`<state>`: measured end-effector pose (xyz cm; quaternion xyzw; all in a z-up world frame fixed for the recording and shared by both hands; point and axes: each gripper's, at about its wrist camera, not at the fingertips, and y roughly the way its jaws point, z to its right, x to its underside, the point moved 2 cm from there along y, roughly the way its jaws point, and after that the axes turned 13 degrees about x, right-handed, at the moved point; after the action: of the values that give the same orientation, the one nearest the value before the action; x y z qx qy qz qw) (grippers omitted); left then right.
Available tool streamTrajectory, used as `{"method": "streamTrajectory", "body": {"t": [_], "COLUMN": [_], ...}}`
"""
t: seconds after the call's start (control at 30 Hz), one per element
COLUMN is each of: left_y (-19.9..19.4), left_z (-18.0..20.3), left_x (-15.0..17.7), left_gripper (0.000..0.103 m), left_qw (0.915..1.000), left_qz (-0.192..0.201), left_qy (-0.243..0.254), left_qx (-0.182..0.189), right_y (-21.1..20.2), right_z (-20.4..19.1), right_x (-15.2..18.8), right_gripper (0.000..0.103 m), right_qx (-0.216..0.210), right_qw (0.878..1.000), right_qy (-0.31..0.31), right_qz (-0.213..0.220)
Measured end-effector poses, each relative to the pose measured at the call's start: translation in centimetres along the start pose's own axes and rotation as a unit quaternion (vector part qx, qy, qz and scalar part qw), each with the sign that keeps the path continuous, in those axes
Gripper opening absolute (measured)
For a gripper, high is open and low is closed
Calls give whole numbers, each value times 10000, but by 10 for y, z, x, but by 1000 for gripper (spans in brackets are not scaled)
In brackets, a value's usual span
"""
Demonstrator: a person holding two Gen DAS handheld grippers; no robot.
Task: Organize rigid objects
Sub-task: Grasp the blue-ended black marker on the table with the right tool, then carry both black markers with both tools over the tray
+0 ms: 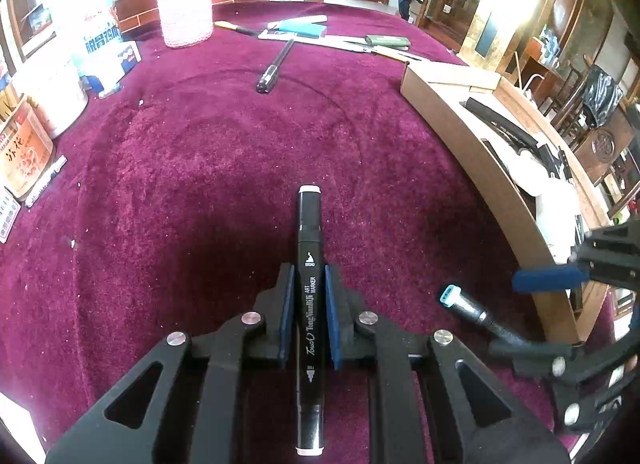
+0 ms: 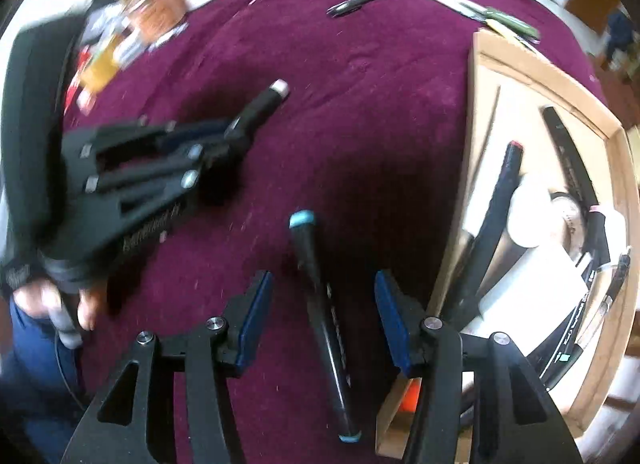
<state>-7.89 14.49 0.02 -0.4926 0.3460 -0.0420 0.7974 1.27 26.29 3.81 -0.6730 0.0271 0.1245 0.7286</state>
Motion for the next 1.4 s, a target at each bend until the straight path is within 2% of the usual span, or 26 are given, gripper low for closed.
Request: {"method": "streamTrajectory", "body": {"t": [0.07, 0.17, 0.27, 0.3, 0.33, 0.4, 0.6, 0.77, 0.83, 0.87, 0.97, 1.13, 1.4], "left_y": [0, 0, 0, -1, -1, -4, -13, -21, -23, -24, -26, -29, -30], "left_z": [-1, 0, 1, 1, 0, -2, -12, -12, -9, -7, -4, -4, -1], "left_x": [0, 1, 1, 1, 1, -1, -5, -9, -10, -10, -10, -9, -9], "left_gripper": [12, 12, 12, 12, 12, 12, 12, 12, 12, 12, 12, 12, 12], "left_qw": [10000, 10000, 10000, 10000, 10000, 9999, 9985, 9968, 9966, 9965, 9963, 9958, 9954], "left_qz": [1, 8, 26, 43, 46, 118, 400, 641, 687, 709, 758, 787, 813], "left_qy": [-3, -1, 26, 3, -1, -81, -309, -332, -283, -256, -204, -231, -227], "left_qx": [4, 2, -21, -6, 14, 48, 190, 328, 348, 357, 352, 415, 446], "right_y": [-1, -1, -7, -9, -12, -24, -50, -47, -44, -40, -37, 8, 9], "right_z": [-12, -19, -14, -11, -8, -3, 4, 13, 3, 15, 17, 26, 28], "right_x": [10, 22, 27, 28, 28, 30, 23, 26, 31, 34, 39, -3, -3], "right_gripper": [47, 44, 27, 14, 13, 12, 12, 12, 12, 12, 12, 12, 12], "right_qx": [17, 377, 449, 437, 367, -99, -684, -986, -1078, -1118, -1255, -1301, -1388], "right_qw": [9992, 9969, 9981, 9986, 9990, 9975, 9784, 9677, 9642, 9630, 9570, 9536, 9491], "right_qy": [-387, -681, -405, -234, -61, 372, 1285, 1638, 1746, 1774, 1898, 1995, 2082], "right_qz": [-95, -70, 116, 171, 233, 599, 1465, 1640, 1681, 1695, 1798, 1840, 1914]}}
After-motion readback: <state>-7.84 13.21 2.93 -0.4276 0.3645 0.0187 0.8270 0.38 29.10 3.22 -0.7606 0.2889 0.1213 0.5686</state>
